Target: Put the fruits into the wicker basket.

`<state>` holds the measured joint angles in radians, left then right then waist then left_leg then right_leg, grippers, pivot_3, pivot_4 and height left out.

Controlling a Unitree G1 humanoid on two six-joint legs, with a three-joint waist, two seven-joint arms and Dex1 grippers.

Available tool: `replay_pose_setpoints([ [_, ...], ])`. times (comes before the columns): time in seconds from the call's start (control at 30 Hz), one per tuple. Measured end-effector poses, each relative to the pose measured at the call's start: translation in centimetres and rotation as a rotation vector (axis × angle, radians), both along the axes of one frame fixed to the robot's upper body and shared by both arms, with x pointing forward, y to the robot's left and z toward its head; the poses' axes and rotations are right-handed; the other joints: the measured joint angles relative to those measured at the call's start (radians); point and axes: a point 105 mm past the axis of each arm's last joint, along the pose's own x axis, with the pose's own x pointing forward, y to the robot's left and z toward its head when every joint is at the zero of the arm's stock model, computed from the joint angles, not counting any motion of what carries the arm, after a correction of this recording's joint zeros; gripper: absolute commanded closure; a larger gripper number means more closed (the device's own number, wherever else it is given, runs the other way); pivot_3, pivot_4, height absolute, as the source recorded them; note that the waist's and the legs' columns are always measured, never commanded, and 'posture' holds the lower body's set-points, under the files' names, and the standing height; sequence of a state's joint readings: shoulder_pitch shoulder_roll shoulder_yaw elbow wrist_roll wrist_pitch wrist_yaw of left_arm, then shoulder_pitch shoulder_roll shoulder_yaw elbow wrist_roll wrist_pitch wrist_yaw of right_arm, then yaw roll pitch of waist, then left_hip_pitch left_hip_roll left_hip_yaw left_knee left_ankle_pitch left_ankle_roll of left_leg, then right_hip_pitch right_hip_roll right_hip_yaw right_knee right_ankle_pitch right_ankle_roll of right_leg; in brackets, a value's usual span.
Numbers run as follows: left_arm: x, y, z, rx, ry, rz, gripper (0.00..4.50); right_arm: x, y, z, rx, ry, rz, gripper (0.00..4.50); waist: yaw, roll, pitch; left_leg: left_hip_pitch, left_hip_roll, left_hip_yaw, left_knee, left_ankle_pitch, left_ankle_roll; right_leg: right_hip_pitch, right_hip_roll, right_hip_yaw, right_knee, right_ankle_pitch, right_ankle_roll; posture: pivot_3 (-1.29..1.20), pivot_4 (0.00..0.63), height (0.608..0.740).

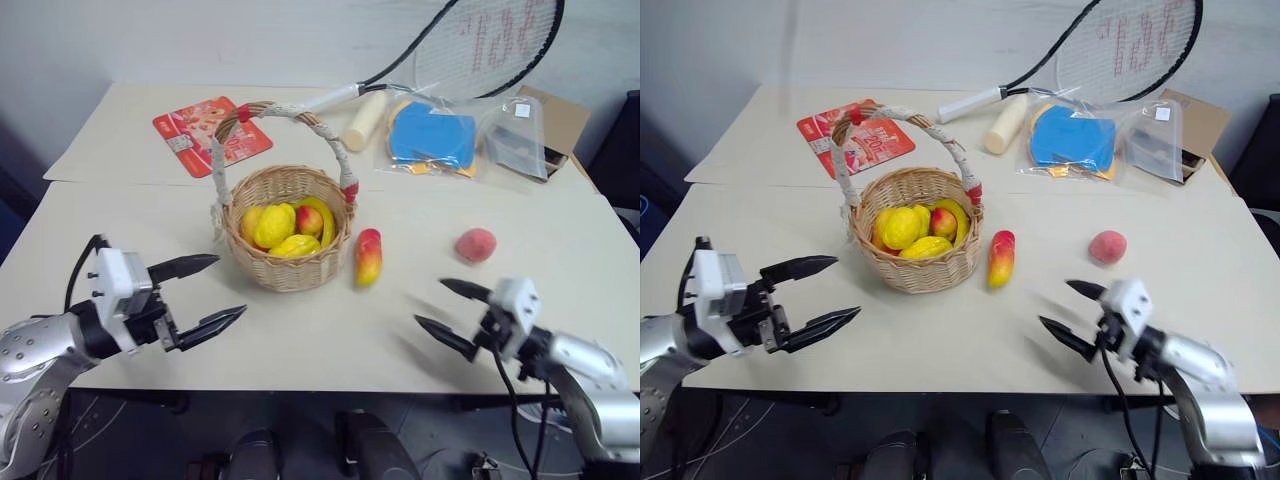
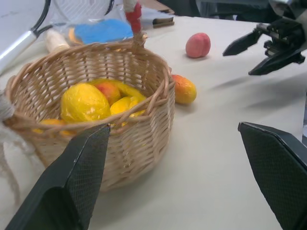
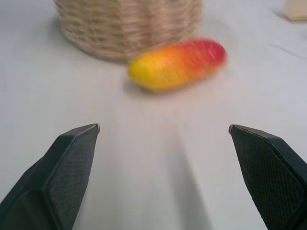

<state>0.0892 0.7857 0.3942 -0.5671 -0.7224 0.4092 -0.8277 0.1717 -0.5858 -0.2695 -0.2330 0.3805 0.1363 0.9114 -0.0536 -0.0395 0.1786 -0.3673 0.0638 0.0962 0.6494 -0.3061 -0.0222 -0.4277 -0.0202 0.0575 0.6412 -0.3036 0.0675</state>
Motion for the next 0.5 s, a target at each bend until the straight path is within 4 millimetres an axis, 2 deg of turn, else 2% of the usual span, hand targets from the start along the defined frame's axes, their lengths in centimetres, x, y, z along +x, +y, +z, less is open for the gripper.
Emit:
replay_pose_setpoints([
  [0.07, 0.0, -0.4, -0.2, -0.002, 0.010, -0.019, 0.00, -0.6, -0.9, -0.9, -0.001, 0.030, -0.051, 0.03, -0.007, 0.000, 0.000, 0.001, 0.001, 0.003, 0.000, 0.000, 0.000, 0.000, 0.000, 0.003, 0.001, 0.001, 0.001, 0.00, 0.150, 0.740],
  [0.13, 0.0, -1.2, -0.3, -0.001, 0.018, -0.061, 0.00, -0.1, -0.1, -0.5, 0.061, 0.035, -0.072, 0.03, -0.020, 0.000, 0.000, 0.001, 0.002, 0.005, 0.000, 0.000, -0.001, 0.001, 0.000, 0.004, 0.003, 0.001, 0.001, 0.00, 0.150, 0.740],
  [0.23, 0.0, -1.7, -0.6, 0.001, 0.034, -0.087, 0.00, 1.7, 2.7, 1.6, 0.158, 0.020, -0.052, 0.03, -0.033, 0.000, 0.000, 0.002, 0.003, 0.005, 0.000, 0.002, -0.002, 0.001, 0.001, 0.004, 0.005, 0.001, 0.000, 0.00, 0.150, 0.740],
  [0.37, 0.0, -1.7, -0.8, 0.008, 0.042, -0.091, 0.00, 5.3, 7.2, 4.7, 0.202, 0.019, -0.066, 0.03, -0.030, 0.000, 0.000, 0.005, 0.003, 0.003, -0.001, 0.001, -0.005, -0.001, 0.005, 0.005, 0.005, -0.001, -0.002, 0.00, 0.150, 0.740],
  [0.43, 0.1, -1.6, -0.8, 0.009, 0.041, -0.083, 0.00, 6.7, 9.1, 5.9, 0.208, 0.042, -0.099, 0.03, -0.029, 0.000, 0.000, 0.000, 0.004, 0.001, -0.001, 0.001, -0.006, -0.005, 0.005, 0.004, 0.006, -0.001, -0.003, 0.00, 0.150, 0.740],
  [0.5, 0.2, -1.4, -0.9, 0.007, 0.044, -0.070, 0.00, 7.8, 10.1, 6.4, 0.194, 0.068, -0.150, 0.03, -0.023, 0.000, 0.000, -0.005, 0.005, 0.000, -0.001, 0.001, -0.008, -0.011, 0.006, 0.004, 0.006, -0.002, -0.004, 0.00, 0.150, 0.740],
])
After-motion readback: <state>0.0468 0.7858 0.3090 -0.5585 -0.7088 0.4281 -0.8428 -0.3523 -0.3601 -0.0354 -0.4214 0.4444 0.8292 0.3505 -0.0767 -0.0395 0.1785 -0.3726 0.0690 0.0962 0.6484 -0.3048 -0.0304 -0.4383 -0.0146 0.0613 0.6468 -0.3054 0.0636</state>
